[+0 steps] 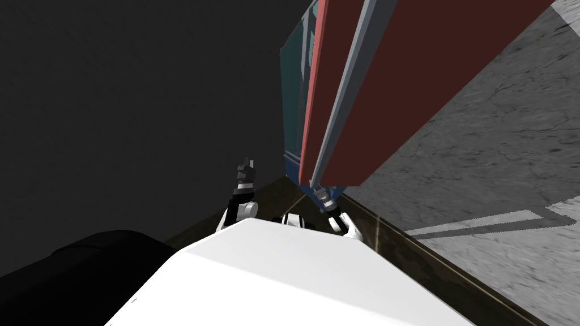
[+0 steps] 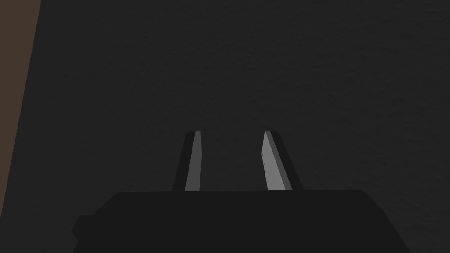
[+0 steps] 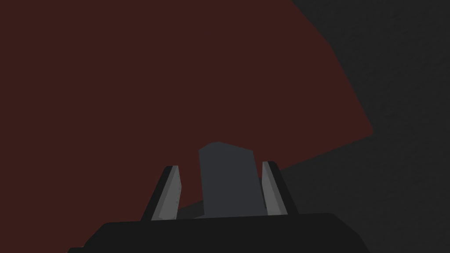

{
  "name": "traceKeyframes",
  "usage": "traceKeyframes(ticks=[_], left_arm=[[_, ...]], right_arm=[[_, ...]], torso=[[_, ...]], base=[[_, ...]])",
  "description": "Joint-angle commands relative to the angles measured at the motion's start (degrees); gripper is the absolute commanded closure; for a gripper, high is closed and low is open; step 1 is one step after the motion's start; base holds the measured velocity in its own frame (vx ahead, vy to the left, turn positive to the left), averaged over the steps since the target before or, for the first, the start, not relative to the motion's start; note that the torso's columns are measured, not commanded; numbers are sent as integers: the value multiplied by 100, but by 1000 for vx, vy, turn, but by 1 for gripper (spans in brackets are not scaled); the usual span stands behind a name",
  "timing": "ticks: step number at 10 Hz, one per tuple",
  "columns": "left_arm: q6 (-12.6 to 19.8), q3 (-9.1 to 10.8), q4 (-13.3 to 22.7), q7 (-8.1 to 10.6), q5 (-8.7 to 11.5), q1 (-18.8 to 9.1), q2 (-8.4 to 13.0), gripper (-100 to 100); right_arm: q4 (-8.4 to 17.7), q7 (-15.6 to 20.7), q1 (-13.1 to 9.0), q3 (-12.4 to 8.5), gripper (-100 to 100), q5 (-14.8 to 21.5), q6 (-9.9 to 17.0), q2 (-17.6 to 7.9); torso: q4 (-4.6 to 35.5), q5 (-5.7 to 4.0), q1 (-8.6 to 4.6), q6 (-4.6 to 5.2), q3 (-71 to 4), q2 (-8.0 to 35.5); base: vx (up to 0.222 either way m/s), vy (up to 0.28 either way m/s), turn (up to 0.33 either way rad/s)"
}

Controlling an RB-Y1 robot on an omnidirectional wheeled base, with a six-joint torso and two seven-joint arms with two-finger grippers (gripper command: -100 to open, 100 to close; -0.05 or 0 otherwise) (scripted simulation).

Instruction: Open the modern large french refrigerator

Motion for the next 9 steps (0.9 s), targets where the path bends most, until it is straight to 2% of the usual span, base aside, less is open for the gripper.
traceKeyframes(ticks=[1, 4, 5, 8, 9], left_arm=[[0, 0, 0, 0, 0, 0, 0, 0], [0, 0, 0, 0, 0, -1, 0, 0], [0, 0, 1, 0, 0, 0, 0, 0], [0, -2, 0, 0, 0, 1, -2, 0], [0, -2, 0, 0, 0, 1, -2, 0]], right_arm=[[-37, -192, -53, 232, 100, 68, -213, -103], [-70, -379, -71, 488, 100, 150, -439, -215], [-79, -521, -215, 403, -100, 129, -218, -307], [-175, -787, -441, 373, -100, 122, 5, -442], [-175, -787, -441, 373, -100, 122, 5, -442]], torso=[[4, -1, -10, 4, 3, 3], [16, -4, -28, 27, 21, 33], [16, 0, -2, 13, 16, 25], [20, 22, 45, -11, -33, -42], [26, 19, 32, -10, -22, -25]], base=[[-140, -221, 115], [-168, -210, 121], [-111, -66, 20], [-66, 35, -12], [-7, 28, 13]])
